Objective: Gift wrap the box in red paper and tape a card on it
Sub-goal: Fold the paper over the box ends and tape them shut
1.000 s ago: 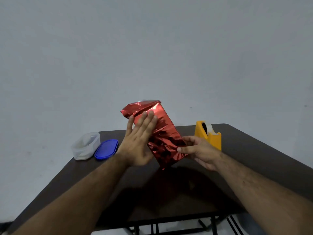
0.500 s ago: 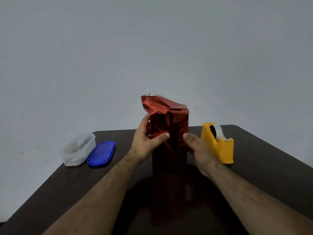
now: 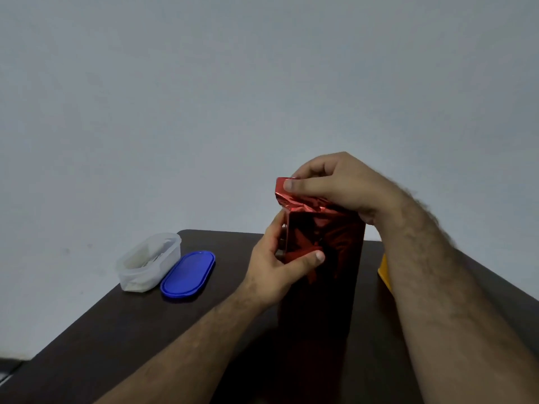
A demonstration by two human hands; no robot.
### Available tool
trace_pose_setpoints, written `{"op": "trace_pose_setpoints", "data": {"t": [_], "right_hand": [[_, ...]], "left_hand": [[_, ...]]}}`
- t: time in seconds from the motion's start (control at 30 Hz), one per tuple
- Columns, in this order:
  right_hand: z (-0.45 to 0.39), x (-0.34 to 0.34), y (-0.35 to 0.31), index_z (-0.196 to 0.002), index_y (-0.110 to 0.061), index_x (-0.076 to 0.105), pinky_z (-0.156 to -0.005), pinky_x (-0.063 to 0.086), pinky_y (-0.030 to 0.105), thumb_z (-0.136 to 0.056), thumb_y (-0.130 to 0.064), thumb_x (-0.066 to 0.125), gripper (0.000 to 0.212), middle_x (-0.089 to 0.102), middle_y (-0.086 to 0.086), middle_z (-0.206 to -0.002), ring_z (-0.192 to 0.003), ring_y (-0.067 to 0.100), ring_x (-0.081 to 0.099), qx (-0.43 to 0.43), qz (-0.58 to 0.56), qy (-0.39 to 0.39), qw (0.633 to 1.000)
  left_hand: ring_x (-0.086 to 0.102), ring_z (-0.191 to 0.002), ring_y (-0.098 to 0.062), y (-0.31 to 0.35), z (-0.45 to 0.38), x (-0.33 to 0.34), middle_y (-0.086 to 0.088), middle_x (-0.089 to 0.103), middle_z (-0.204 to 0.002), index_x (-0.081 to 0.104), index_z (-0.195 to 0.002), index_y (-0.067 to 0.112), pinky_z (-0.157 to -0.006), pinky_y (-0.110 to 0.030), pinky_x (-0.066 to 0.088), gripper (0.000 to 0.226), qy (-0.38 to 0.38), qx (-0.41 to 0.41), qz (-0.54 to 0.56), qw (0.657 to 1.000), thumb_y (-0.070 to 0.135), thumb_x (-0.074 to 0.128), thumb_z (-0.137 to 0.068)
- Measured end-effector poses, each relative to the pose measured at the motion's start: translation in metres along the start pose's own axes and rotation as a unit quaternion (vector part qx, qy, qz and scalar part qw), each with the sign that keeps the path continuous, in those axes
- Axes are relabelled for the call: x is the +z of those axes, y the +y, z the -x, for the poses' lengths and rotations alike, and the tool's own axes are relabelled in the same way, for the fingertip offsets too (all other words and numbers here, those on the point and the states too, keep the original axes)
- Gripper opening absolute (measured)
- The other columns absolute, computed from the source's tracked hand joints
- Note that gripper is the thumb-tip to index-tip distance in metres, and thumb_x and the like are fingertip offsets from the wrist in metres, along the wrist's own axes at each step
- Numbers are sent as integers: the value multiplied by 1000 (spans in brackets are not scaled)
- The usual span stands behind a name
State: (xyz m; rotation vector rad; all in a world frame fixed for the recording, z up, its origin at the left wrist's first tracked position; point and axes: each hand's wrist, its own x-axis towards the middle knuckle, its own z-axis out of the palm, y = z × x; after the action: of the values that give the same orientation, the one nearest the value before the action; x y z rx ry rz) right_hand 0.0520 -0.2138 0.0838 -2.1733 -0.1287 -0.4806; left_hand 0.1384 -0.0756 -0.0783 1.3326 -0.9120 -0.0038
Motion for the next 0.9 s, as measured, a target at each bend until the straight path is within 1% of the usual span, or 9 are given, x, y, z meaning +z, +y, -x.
{"op": "trace_pose_setpoints", "data": {"t": [0.17, 0.27, 0.33, 0.43, 0.53, 0.6, 0.7, 0.77, 0.9], "right_hand": [[-6, -4, 6, -91, -17, 83, -64, 53, 29, -85, -15, 88, 8, 70, 0, -68, -62, 11, 65, -37, 14, 33, 999], [-5, -6, 7, -87, -16, 83, -66, 54, 31, -84, -13, 88, 7, 72, 4, -70, -64, 12, 67, -48, -13, 61, 997], [-6, -3, 6, -85, -17, 83, -66, 54, 31, -82, -14, 89, 7, 69, 0, -67, -64, 11, 66, -59, -19, 90, 994], [-7, 1, 3, -83, -20, 82, -63, 53, 28, -83, -15, 88, 7, 64, -7, -62, -61, 7, 64, -83, -9, 121, 989], [-3, 2, -3, -85, -21, 81, -64, 54, 30, -86, -20, 86, 5, 65, -3, -65, -62, 9, 64, -85, -23, 117, 989], [0, 3, -8, -95, -28, 79, -69, 57, 34, -81, -46, 87, 24, 68, -3, -73, -68, 11, 67, -53, -17, 124, 991], [7, 7, -18, -126, -45, 61, -92, 56, 42, -60, -83, 74, 78, 69, -14, -98, -95, 13, 68, 32, 194, 146, 970], [11, 14, -24, -140, -44, 49, -104, 49, 46, -69, -72, 76, 81, 60, -18, -97, -102, 15, 61, 30, 301, 161, 940], [5, 18, -20, -134, -41, 53, -103, 50, 46, -82, -26, 76, 59, 70, -16, -83, -93, 10, 64, -19, 241, 215, 946]], "left_hand": [[63, -134, -26, 14, -1, -6, -11, 62, -146, 40, -160, 23, -107, -43, 56, 78, -28, 6, 22, 999, 25, 79, -92], [59, -138, -36, 36, -27, -15, -20, 60, -146, 43, -157, 11, -112, -48, 51, 78, -26, 16, 5, 1000, 45, 72, -93], [61, -135, -31, 54, -49, -25, -19, 60, -147, 39, -157, 12, -108, -46, 53, 80, -72, 14, -36, 997, 36, 76, -90], [65, -131, -27, 64, -68, -33, -12, 60, -146, 26, -161, 22, -104, -47, 56, 108, -129, 6, -106, 986, 4, 90, -77], [70, -126, -30, 54, -73, -31, -9, 63, -145, 6, -164, 48, -103, -57, 57, 138, -130, -15, -105, 986, 2, 97, -71], [70, -126, -18, 50, -76, -27, -2, 55, -152, -6, -164, 52, -98, -42, 61, 148, -121, -26, -99, 987, 2, 97, -71], [66, -121, 5, 52, -79, -16, 14, 52, -147, -22, -164, 44, -87, -14, 56, 156, -110, -19, -105, 988, -3, 95, -72], [59, -129, 7, 51, -79, -12, 15, 41, -157, -27, -162, 46, -88, -9, 53, 164, -101, 8, -135, 986, 5, 101, -67], [64, -128, -4, 50, -80, -9, 17, 20, -171, -30, -156, 56, -92, -25, 60, 167, -120, 51, -155, 979, 15, 103, -64]]}}
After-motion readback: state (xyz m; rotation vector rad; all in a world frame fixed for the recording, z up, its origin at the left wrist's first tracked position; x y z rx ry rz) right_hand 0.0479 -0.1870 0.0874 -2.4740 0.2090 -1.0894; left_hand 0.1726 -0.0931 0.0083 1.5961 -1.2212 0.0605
